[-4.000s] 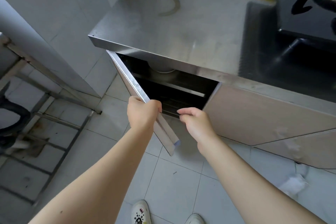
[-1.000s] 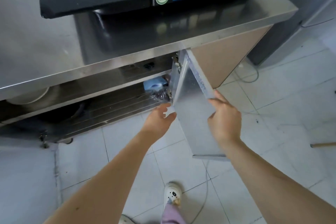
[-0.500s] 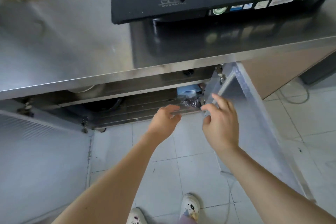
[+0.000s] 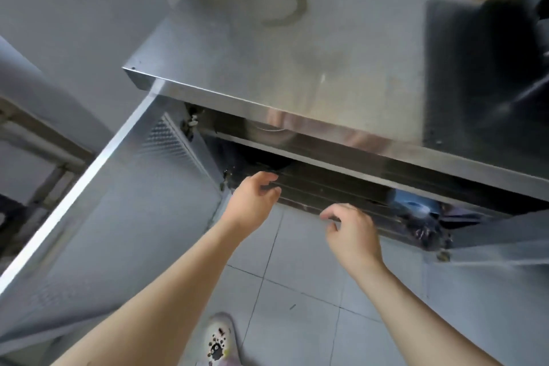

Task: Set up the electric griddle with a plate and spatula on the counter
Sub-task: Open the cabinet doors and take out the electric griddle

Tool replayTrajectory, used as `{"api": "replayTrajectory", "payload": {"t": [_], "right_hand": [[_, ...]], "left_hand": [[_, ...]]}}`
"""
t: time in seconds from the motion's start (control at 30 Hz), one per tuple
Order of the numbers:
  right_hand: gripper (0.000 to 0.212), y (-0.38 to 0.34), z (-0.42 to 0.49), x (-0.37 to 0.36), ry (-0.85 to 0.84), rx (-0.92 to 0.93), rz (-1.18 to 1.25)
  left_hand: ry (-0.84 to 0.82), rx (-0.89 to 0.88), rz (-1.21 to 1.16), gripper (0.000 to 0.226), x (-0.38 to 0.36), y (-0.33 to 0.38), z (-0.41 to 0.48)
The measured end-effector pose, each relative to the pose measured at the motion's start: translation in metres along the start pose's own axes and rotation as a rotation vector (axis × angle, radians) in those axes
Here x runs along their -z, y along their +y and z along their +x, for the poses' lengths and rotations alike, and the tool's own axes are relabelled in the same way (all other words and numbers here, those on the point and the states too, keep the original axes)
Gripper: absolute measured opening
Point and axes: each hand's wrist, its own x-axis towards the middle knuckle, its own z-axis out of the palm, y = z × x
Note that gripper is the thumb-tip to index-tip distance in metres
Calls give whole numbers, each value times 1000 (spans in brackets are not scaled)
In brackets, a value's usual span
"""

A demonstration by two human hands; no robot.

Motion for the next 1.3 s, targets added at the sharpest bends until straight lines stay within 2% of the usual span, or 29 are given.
{"api": "replayTrajectory", "payload": {"t": [0.13, 0.3, 0.43, 0.53, 0.63, 0.73, 0.83, 0.97, 1.13, 1.3], "right_hand": [[32, -19, 44, -60, -51, -88, 104], [30, -3, 100, -121, -57, -116, 236], [31, 37, 151, -180, -44, -92, 297], [30, 60, 204, -227, -25, -68, 363], [31, 71, 250, -258, 3, -123, 469], [42, 85, 288, -286, 15, -208, 698], [46, 80, 299, -300, -110, -376, 925], [58, 67, 304, -316, -265, -542, 1028], [45, 44, 330, -332, -317, -544, 1182], [40, 55, 354, -344, -259, -604, 1261]], "left_hand": [[88, 34, -112, 36, 11, -43, 42], [195, 120, -305, 38, -22, -93, 99], [240, 193, -620, 39, -54, -132, 165], [284, 139, -784, 41, -67, -167, 223], [330, 95, -775, 49, -82, -196, 267], [319, 70, -723, 59, -102, -224, 300], [290, 62, -710, 66, -107, -236, 314], [303, 82, -675, 70, -103, -244, 316], [315, 62, -617, 71, -91, -252, 335], [258, 126, -681, 67, -89, -274, 340]]}}
